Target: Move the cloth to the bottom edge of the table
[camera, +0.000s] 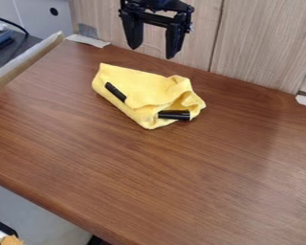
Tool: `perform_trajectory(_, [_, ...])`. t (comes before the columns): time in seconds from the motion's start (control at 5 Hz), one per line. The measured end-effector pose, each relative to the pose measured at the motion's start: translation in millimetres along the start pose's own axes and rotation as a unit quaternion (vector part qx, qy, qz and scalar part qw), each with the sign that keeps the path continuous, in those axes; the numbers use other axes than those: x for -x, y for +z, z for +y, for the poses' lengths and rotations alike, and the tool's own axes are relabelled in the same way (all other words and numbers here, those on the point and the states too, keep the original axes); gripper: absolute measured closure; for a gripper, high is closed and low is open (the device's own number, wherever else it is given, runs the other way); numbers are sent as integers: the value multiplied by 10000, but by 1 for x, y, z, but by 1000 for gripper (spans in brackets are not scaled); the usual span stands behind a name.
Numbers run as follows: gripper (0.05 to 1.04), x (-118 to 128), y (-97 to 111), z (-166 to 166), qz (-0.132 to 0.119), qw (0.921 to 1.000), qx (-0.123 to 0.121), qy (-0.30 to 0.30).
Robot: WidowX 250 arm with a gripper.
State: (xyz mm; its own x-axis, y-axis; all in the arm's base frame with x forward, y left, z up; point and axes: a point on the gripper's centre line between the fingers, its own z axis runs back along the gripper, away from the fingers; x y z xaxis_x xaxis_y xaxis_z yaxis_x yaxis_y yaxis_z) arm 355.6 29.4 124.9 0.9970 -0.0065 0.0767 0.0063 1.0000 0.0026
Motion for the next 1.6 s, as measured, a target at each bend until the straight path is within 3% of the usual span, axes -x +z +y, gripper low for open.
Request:
perform_trajectory(0.2, [83,2,-12,-1,167,9998,29,44])
perform_trajectory(0.6, [83,19,-44,43,479,9922,131,1146])
perform_trajectory(1.0, [83,26,-68,70,669,9850,183,1581])
perform_trajectory(1.2, [118,29,-87,70,885,9827,145,1621])
perform_trajectory(1.6, [711,18,-89,63,816,9864,-2,1430])
